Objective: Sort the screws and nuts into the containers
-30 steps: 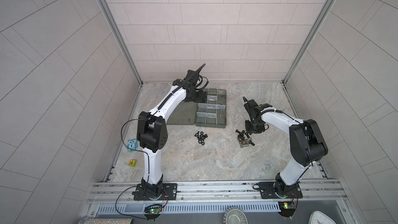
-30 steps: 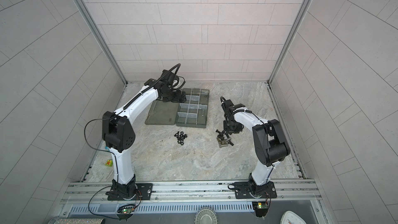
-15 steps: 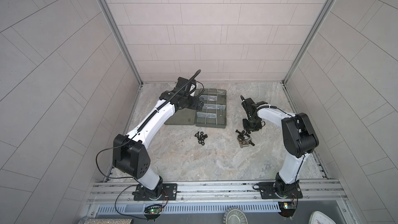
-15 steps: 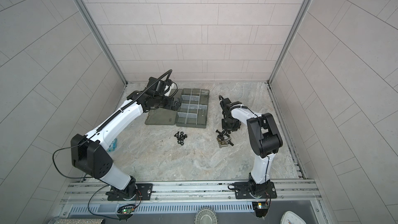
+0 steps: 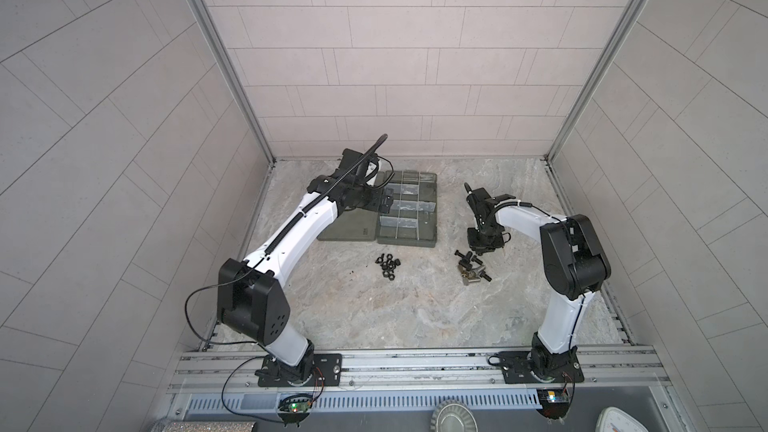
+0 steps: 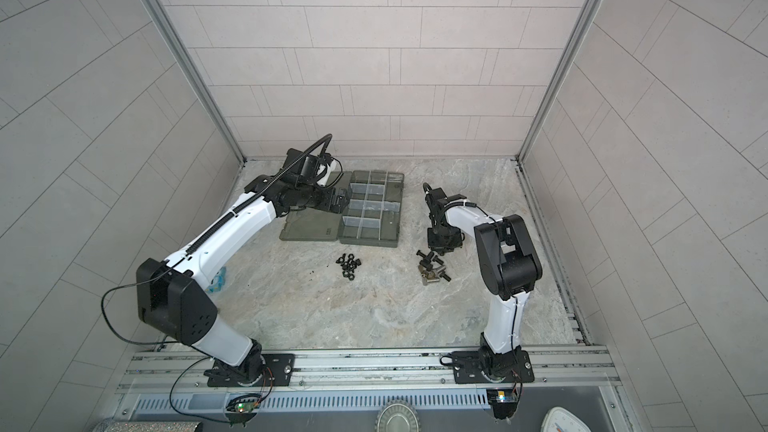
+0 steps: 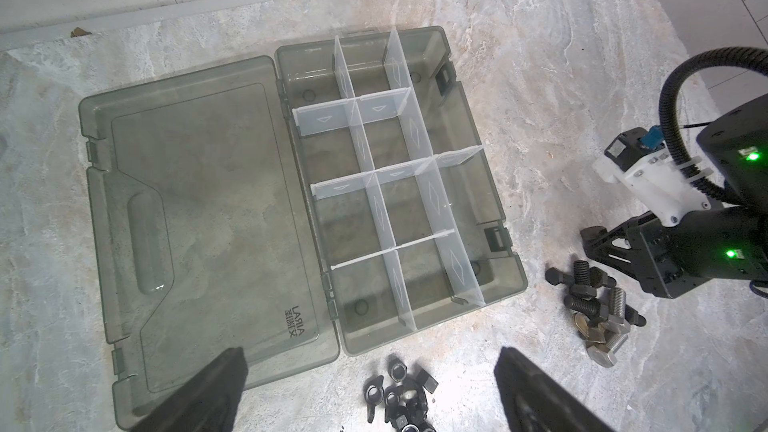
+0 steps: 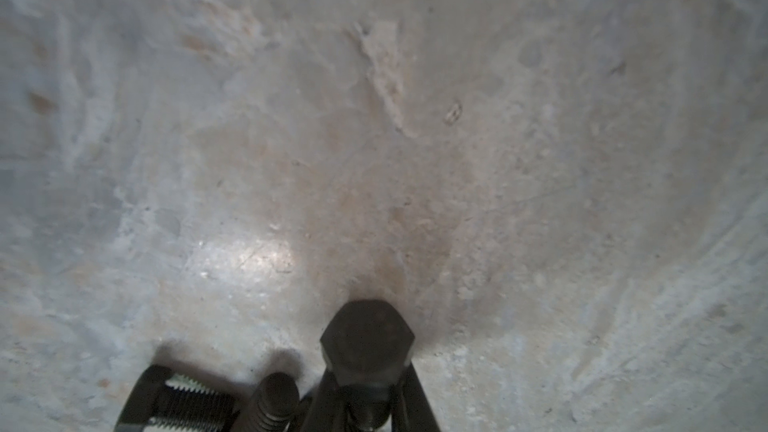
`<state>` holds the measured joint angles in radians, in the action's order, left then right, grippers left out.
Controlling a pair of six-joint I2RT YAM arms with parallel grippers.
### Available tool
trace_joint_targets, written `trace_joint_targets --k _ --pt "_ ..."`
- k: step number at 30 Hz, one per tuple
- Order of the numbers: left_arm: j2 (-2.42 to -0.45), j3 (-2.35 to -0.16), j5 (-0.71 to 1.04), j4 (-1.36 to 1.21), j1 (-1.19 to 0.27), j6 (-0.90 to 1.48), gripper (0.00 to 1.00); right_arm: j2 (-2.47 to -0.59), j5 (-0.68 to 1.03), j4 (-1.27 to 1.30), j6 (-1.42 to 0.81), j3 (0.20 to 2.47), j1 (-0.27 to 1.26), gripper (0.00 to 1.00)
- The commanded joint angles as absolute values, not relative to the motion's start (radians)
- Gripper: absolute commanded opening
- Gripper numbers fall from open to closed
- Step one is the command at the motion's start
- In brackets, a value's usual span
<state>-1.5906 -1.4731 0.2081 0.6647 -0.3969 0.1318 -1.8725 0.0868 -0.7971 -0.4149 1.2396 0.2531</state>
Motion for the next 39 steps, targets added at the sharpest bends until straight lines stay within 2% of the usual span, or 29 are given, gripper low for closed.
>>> trace_joint_targets --k 1,10,21,39 --pt "-1.611 -1.528 0.220 0.696 -0.396 0.149 1.00 -1.821 0.112 -0.829 -0.447 1.299 0.258 0.13" --pt "-1.674 -1.595 0.230 0.686 -0.396 0.226 1.00 -1.871 0.198 -0.856 -0.466 1.531 0.269 0.11" --pt "-1.674 -1.582 0.239 0.684 -0.396 0.242 1.00 -2.094 0.327 -0.799 -0.504 1.846 0.304 0.10" --pt "-1.653 -1.542 0.226 0.689 -0.395 0.215 1.00 -2.355 0.396 -0.685 -0.526 2.136 0.325 0.12"
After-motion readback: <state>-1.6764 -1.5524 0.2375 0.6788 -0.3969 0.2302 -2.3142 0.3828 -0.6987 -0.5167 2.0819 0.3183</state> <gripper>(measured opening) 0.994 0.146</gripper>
